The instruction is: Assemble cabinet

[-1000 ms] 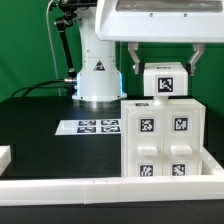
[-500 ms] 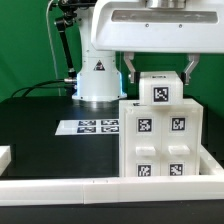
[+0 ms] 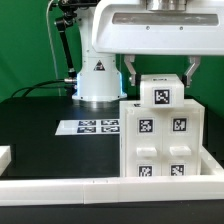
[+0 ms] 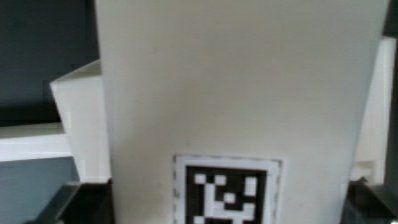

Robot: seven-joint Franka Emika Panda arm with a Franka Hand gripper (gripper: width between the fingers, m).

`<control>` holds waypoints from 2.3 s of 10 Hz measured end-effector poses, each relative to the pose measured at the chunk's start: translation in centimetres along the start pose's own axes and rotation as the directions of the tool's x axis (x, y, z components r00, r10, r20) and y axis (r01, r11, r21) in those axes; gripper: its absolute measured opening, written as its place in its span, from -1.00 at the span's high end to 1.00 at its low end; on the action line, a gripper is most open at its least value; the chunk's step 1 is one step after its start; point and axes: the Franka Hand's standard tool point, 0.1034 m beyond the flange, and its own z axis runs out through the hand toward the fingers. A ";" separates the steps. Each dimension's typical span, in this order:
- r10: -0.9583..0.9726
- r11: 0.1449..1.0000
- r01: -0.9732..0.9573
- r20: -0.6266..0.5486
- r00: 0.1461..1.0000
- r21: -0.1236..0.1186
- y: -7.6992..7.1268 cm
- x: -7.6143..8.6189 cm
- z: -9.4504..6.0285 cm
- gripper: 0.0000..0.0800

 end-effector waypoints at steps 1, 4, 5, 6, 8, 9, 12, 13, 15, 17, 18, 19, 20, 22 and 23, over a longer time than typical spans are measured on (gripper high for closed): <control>-0.001 1.000 0.001 0.000 1.000 -0.001 0.0 0.0 0.0 -0.40; -0.001 1.000 0.001 0.001 1.000 -0.001 0.0 0.0 0.1 -0.98; -0.001 1.000 0.001 0.001 1.000 -0.001 0.0 0.0 0.1 -0.98; -0.001 1.000 0.001 0.001 1.000 -0.001 0.0 0.0 0.1 -1.00; -0.008 1.000 0.008 0.000 1.000 0.003 0.1 0.0 0.0 -0.99; -0.014 1.000 0.014 -0.028 1.000 0.022 0.3 0.5 -0.4 -0.99; -0.025 0.998 0.033 -0.149 0.989 0.049 -0.8 0.2 -0.4 -0.99; -0.022 0.998 0.031 -0.154 0.988 0.056 -0.6 0.4 -0.4 -0.99; -0.030 0.998 0.037 -0.134 0.990 0.049 0.0 0.1 -0.1 -0.99; -0.031 0.998 0.037 -0.131 0.991 0.048 0.4 0.2 -0.1 -0.99; -0.031 0.998 0.037 -0.126 0.992 0.047 0.4 -0.1 0.2 -0.99; -0.031 0.998 0.037 -0.126 0.992 0.046 0.4 -0.1 0.2 -0.99; -0.031 0.998 0.037 -0.125 0.992 0.046 0.4 -0.1 0.2 -0.96; -0.032 0.998 0.038 -0.124 0.992 0.046 0.3 -0.1 0.4 -0.53; -0.032 0.998 0.038 -0.124 0.992 0.046 0.3 -0.1 0.4 -0.40</control>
Offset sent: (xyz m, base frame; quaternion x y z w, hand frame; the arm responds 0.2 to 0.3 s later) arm 0.0000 0.0000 0.0000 0.0000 0.0000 0.0000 1.0000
